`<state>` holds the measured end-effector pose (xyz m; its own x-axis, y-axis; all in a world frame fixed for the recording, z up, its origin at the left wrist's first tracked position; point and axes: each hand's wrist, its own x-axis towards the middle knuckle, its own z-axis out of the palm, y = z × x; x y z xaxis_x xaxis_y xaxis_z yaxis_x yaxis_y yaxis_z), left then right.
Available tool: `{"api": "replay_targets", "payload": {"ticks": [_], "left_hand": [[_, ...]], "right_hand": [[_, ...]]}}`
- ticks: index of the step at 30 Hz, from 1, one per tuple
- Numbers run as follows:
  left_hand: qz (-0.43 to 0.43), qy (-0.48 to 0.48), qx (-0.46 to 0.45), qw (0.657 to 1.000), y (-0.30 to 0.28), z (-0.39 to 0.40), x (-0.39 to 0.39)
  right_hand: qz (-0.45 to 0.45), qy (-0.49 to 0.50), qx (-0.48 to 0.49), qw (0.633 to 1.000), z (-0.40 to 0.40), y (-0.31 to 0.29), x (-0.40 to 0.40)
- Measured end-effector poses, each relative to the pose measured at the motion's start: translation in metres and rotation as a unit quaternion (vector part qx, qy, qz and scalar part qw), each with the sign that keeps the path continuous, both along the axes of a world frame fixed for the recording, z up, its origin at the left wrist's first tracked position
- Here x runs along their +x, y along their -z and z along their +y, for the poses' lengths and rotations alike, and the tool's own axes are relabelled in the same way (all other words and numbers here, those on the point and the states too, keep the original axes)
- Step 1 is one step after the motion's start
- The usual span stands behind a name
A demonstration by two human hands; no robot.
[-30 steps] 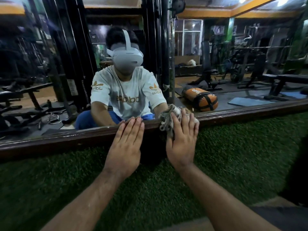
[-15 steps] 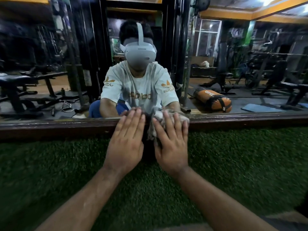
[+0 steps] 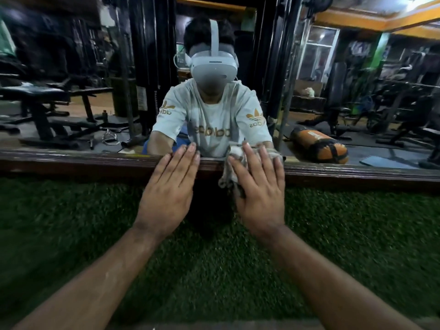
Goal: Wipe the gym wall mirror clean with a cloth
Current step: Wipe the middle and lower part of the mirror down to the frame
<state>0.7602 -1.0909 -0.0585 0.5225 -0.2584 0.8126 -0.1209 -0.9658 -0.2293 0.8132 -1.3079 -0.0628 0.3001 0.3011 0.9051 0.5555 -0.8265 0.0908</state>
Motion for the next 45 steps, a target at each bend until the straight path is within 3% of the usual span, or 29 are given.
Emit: {"api": "replay_targets", "payload": {"ticks": [3,8,13,18,22,27,32,37,45], "left_hand": [[0.008,0.003,0.019,1.000,-0.002,0.006,-0.002],[0.030,-0.026,0.003,0.999,0.003,0.024,-0.013],[0.039,-0.038,-0.018,0.998,0.008,0.058,-0.024],[0.052,-0.023,-0.008,0.998,0.007,0.081,-0.033],[0.044,-0.030,-0.022,0.998,0.008,0.101,-0.036],[0.035,0.005,0.000,0.999,0.008,0.119,-0.035],[0.007,0.048,0.007,0.999,0.001,0.147,-0.035],[0.025,0.082,0.057,0.995,-0.009,0.177,-0.031],[0.039,0.123,0.098,0.987,-0.017,0.218,-0.027]], "right_hand": [[0.016,0.017,0.033,0.999,0.020,0.007,-0.007],[-0.009,-0.022,-0.076,0.997,0.047,0.005,-0.009],[0.012,0.010,0.028,0.999,0.063,0.011,-0.014],[-0.004,-0.047,-0.018,0.999,0.109,0.009,-0.027],[0.025,-0.033,0.112,0.993,0.117,0.003,-0.021],[-0.001,-0.076,-0.005,0.997,0.148,0.017,-0.035],[0.018,-0.044,0.079,0.996,0.148,0.009,-0.032],[0.026,-0.050,0.025,0.998,0.204,0.017,-0.049],[0.055,-0.003,0.075,0.996,0.235,0.015,-0.056]]}}
